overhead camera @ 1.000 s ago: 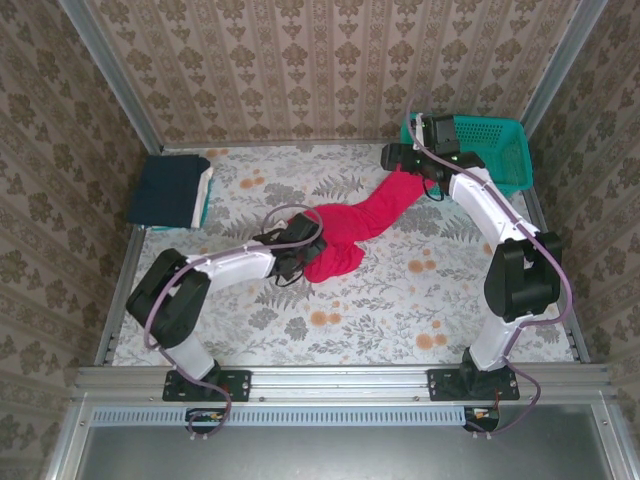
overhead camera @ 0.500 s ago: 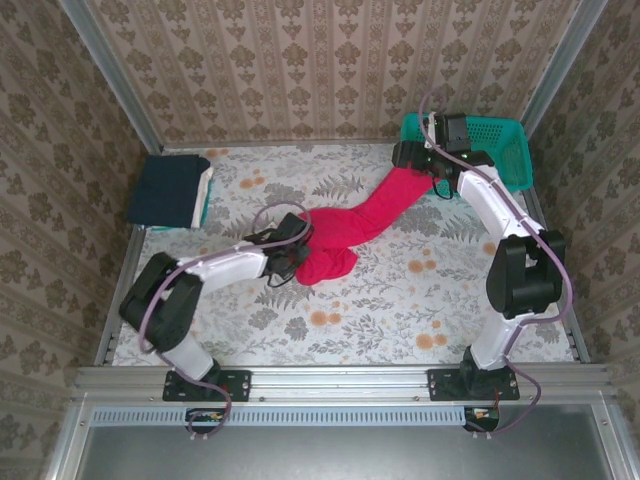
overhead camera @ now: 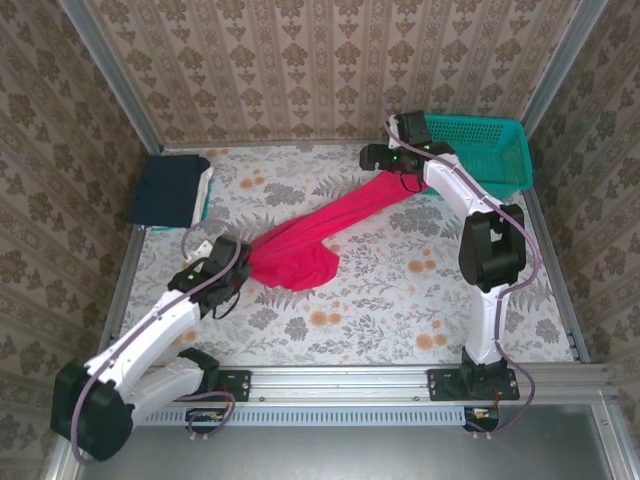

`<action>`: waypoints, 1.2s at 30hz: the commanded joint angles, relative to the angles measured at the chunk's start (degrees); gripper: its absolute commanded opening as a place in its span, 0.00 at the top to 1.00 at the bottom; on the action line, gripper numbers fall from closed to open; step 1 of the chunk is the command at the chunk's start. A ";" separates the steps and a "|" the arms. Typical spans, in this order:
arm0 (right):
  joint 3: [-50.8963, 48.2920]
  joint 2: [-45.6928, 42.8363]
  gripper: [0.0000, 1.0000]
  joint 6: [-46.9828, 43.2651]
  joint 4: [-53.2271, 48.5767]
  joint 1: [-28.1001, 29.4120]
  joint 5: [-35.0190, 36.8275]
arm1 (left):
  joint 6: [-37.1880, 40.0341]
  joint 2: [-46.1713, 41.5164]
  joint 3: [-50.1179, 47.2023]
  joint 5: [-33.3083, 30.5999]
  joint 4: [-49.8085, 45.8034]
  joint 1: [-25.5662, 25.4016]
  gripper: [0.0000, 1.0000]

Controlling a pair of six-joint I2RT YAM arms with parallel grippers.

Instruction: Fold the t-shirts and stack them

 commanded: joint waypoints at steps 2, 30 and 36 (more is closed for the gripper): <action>4.78 3.86 0.10 1.50 -2.50 -0.12 -0.92 | 3.80 -6.07 -0.74 -1.40 -9.71 5.39 1.00; 17.17 16.00 0.08 1.34 -13.33 -1.89 15.94 | 10.60 -8.90 -0.63 5.71 -6.90 15.56 1.00; 17.24 13.57 0.05 -0.82 -13.79 -1.61 12.03 | 10.85 -8.57 -1.32 5.51 -6.57 15.66 1.00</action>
